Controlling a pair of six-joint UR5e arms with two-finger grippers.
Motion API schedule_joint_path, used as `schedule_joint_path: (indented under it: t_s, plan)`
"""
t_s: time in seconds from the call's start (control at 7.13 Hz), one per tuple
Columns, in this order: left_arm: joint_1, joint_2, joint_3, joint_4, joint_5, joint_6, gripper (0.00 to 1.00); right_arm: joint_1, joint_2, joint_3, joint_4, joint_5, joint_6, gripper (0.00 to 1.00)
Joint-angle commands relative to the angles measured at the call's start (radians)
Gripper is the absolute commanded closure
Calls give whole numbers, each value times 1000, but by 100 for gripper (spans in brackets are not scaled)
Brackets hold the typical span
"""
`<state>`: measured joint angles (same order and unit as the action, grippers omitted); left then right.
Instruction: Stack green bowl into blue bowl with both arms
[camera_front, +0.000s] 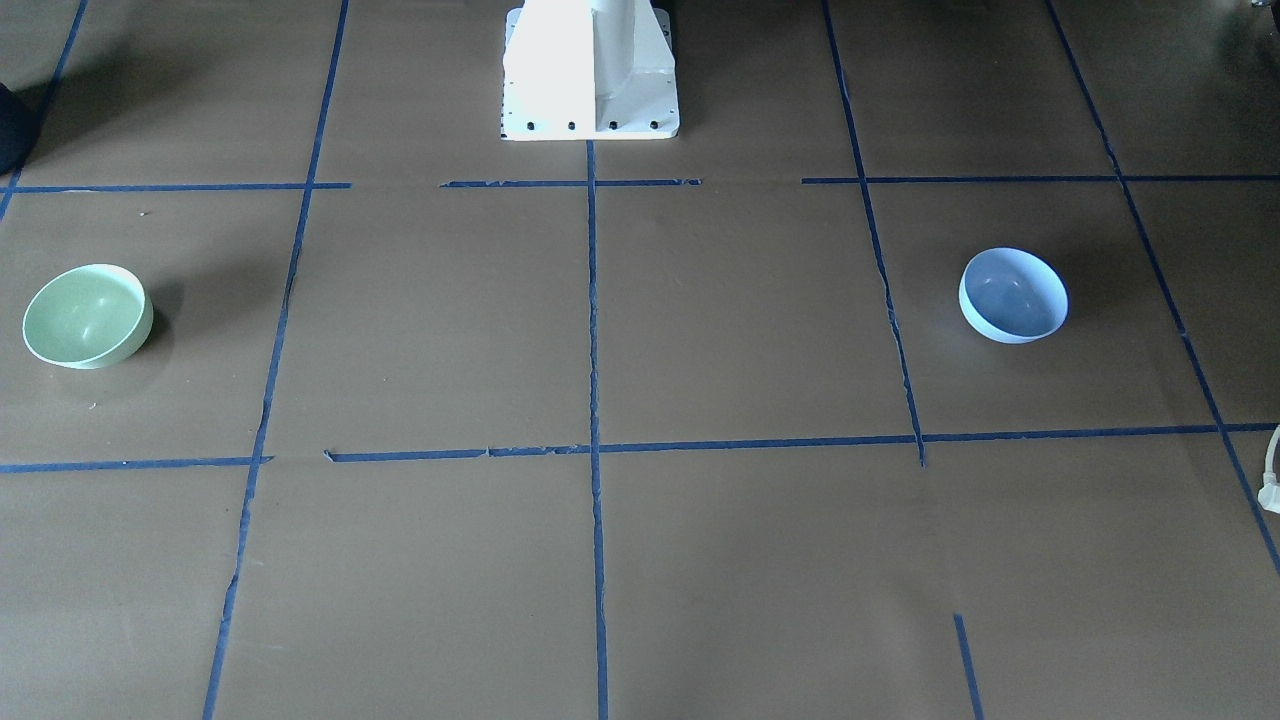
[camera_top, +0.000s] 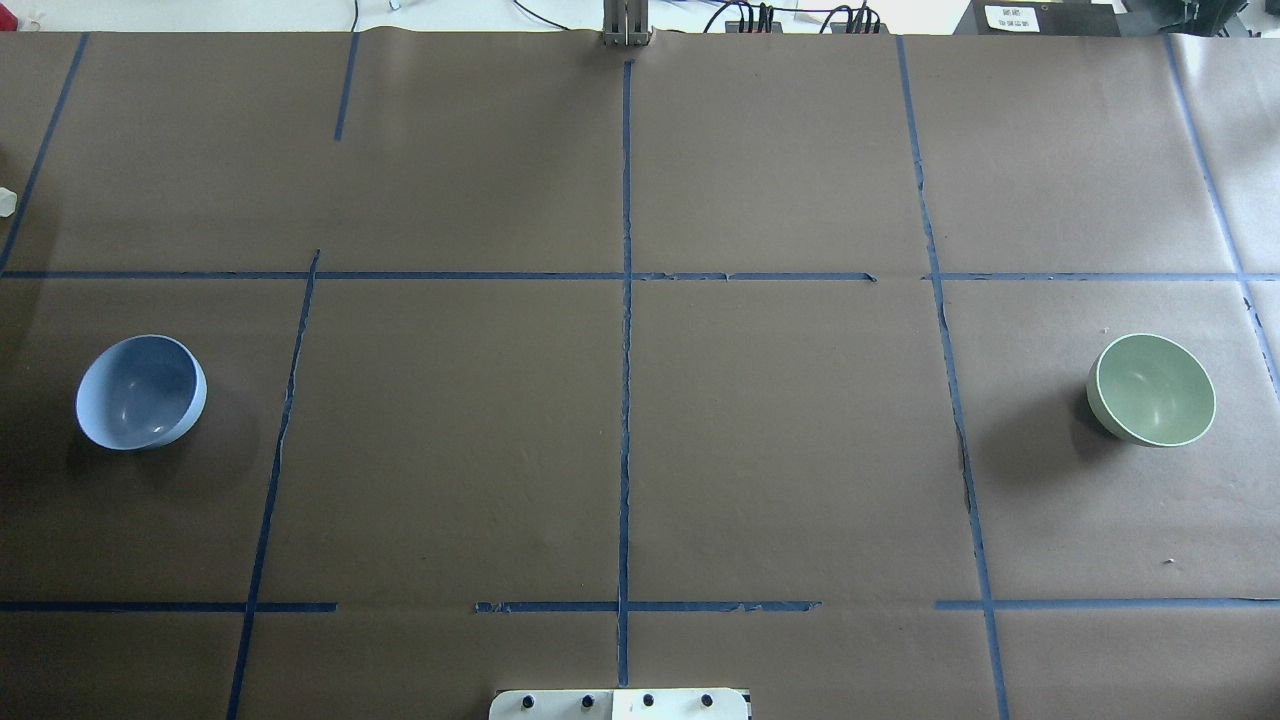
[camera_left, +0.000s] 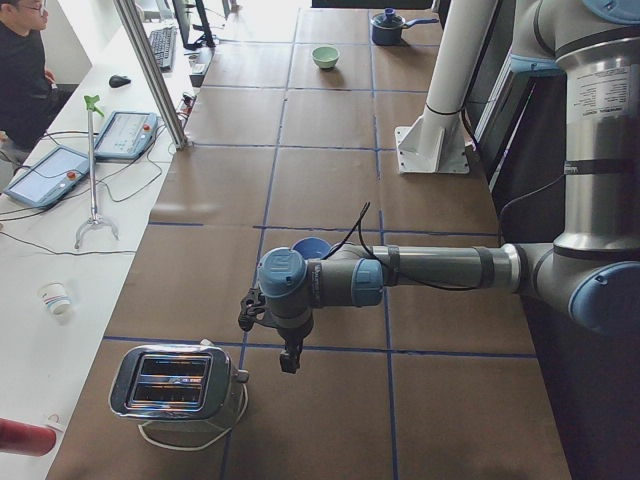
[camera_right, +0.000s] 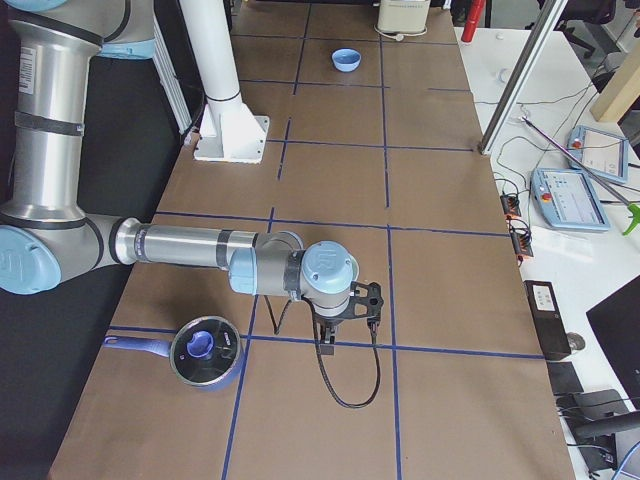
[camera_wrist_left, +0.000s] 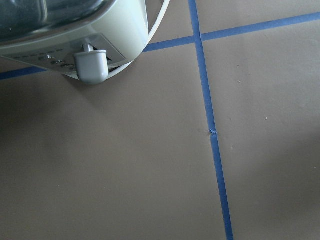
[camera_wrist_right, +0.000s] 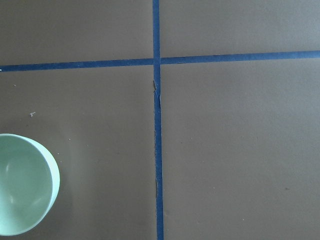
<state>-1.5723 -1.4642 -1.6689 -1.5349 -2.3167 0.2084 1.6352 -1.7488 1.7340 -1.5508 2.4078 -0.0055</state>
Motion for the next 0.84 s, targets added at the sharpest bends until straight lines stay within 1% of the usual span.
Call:
schedule_joint_path:
  t_s: [0.0,0.7]
  plan:
    - [0,-1,0,-2,-1,2,0,8,6,1,-2,4,7,0]
    - [0,2,8,-2,2,3,0,8,9,13,0,4,9,0]
